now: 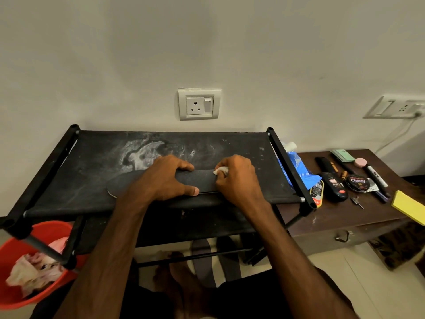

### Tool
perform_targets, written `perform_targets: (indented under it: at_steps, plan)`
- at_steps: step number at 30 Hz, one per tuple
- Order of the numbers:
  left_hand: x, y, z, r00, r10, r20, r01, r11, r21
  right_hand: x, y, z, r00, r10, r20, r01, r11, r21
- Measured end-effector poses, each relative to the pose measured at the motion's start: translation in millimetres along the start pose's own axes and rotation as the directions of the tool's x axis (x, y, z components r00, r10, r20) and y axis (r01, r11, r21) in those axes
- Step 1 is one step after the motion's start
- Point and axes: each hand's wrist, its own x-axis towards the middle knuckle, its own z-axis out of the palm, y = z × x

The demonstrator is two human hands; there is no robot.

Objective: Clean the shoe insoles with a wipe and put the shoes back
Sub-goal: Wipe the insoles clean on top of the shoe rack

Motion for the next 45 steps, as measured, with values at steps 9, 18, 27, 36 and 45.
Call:
perform_targets:
  at_steps: [9, 18, 27, 36, 45]
  plan:
    - [2.1, -0.1, 1.4, 1.0, 0.0, 0.028, 0.001, 0.998, -0.07, 9.3, 25.6, -22.8, 0.992, 0.121, -0.021, -0.12, 0.992, 0.035]
    - [-0.3, 0.8, -1.2, 0.999, -0.023, 0.028, 0.025, 0.999, -0.042, 2.6, -13.7, 8.9, 0.995, -0.091, -0.036, 0.089, 0.994, -0.064]
    - [0.5, -0.6, 0.9, 0.999, -0.037, 0.022, 0.039, 0.997, -0.062, 5.8, -3.6, -3.3, 0.997, -0.051, 0.054, 0.05, 0.999, 0.014]
    - [1.5, -1.4, 1.6, 0.999, -0.04, 0.022, 0.042, 0.998, -0.056, -2.4, -23.6, 14.5, 0.992, -0.119, 0.036, 0.12, 0.992, -0.041]
    - [0.3, -1.0, 2.1, 0.998, -0.063, 0.03, 0.065, 0.996, -0.066, 14.8, -14.0, 3.0, 1.0, -0.008, 0.005, 0.008, 1.0, -0.028]
